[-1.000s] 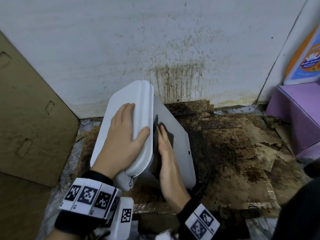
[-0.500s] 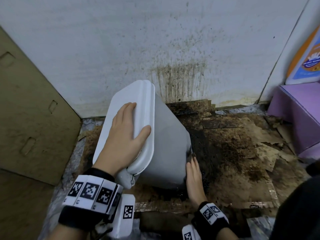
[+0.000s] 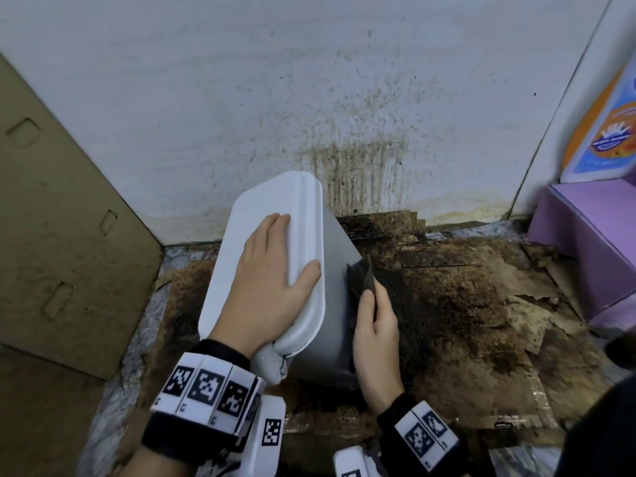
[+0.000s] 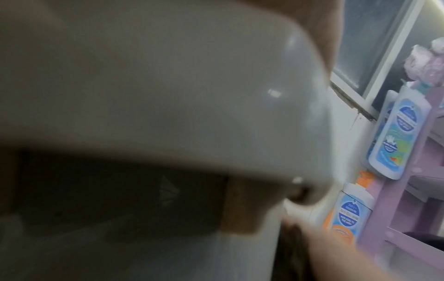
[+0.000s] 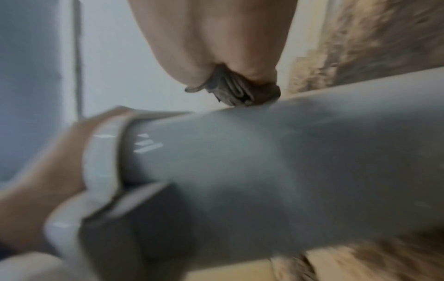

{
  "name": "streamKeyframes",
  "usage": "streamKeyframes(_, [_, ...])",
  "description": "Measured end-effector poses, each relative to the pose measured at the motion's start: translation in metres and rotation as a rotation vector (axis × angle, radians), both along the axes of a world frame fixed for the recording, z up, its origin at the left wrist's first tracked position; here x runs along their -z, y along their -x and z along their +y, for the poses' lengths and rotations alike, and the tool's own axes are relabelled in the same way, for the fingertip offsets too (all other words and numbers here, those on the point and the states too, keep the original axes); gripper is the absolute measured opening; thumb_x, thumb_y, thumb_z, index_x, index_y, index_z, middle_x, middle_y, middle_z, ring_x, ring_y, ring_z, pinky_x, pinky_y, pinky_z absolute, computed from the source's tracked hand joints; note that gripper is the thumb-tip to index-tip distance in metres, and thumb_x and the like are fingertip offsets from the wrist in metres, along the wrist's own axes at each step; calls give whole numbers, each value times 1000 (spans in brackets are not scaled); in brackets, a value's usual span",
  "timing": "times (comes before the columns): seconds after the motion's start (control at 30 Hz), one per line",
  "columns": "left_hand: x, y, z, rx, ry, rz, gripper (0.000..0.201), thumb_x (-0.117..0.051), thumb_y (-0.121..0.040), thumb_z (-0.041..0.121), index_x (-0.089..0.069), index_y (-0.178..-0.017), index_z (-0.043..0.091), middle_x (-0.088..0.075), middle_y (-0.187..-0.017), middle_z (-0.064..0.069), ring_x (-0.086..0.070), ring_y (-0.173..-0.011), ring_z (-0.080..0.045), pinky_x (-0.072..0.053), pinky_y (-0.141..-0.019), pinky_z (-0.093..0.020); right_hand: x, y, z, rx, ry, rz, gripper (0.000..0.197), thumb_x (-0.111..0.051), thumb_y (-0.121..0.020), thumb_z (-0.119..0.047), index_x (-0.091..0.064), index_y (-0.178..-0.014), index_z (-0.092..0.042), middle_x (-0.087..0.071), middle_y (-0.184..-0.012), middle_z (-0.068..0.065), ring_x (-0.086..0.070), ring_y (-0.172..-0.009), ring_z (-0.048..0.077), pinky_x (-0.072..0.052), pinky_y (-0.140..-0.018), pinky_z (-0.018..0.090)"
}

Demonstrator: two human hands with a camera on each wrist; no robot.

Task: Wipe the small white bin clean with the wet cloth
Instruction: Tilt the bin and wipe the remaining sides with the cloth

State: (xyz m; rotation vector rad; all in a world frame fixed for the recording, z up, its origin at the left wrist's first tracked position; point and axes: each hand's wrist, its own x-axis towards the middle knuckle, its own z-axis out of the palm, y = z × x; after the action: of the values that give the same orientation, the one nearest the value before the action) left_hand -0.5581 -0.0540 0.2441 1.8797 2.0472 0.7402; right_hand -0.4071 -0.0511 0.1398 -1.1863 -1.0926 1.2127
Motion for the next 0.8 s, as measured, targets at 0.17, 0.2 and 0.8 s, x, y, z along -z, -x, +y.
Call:
streamKeyframes(0.17, [-4,-21,2,0,-10,4,73,-40,-103,53,-13,-162,20,-9,-170,5,-5,-155,-8,-6,-125,-30,-46,-3,13,-180,-76,157,39,-39,-112,-32,-51,-149,-33,-62,-144,-14,-56,-136,8,-44,-115,44])
streamKeyframes(0.2, [-5,-28,3,-2,-8,-9,73,-39,-103,53,-12,-162,20,-9,-170,5,-5,-155,-7,-7,-127,-31,-50,-4,16,-205,-91,151,40,-40,-112,-33,-50,-150,-34,-60,-145,-15,-55,-137,8,-44,-116,45])
streamKeyframes(0.8, [-7,-8,-20,-284,-5,-334,49,-45,-103,44,-41,-147,22,-42,-146,-1,-37,-140,-23,-37,-114,-50,-65,-71,36,-248,58,-23,54,-56,-101,-53,-37,-152,-51,-46,-151,-24,-53,-133,2,-50,-108,36])
